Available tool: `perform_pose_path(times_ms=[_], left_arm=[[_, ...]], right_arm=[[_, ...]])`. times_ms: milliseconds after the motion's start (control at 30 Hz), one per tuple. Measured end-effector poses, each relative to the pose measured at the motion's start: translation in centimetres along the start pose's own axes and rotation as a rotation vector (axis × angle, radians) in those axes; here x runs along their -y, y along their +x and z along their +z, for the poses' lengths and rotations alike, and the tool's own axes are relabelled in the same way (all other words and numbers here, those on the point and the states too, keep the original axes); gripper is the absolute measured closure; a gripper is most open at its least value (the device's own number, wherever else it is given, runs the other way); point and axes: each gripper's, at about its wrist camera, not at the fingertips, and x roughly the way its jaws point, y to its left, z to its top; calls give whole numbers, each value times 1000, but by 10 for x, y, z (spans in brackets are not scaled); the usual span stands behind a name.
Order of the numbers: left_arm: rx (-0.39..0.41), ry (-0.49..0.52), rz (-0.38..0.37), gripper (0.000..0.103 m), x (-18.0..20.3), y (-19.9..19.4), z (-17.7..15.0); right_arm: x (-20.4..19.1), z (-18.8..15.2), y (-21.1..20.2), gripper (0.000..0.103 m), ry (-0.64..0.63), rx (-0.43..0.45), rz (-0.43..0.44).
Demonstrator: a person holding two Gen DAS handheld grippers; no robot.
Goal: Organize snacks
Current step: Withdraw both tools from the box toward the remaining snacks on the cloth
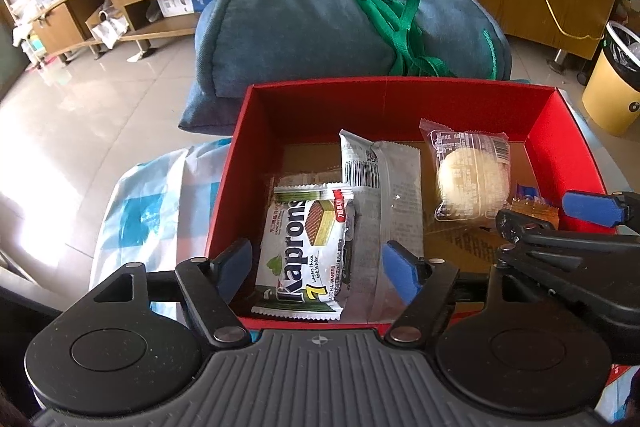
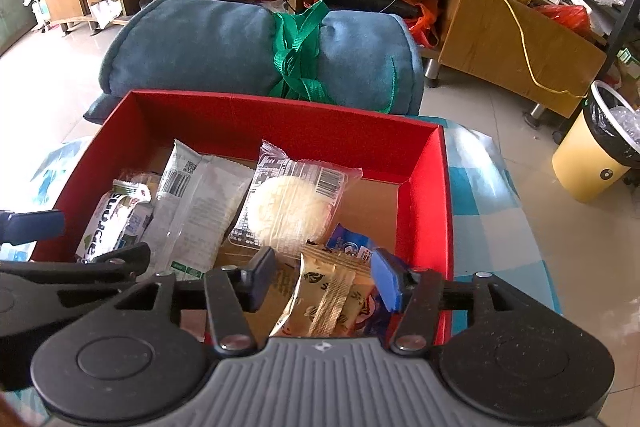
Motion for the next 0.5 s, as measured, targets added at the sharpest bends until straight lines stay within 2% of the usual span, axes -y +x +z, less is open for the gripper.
perform_pose_path(times_ms=[500], left_arm=[[25, -11, -31, 22, -4, -15, -2]], right_arm=[[7, -2, -15, 49, 28, 22, 14]])
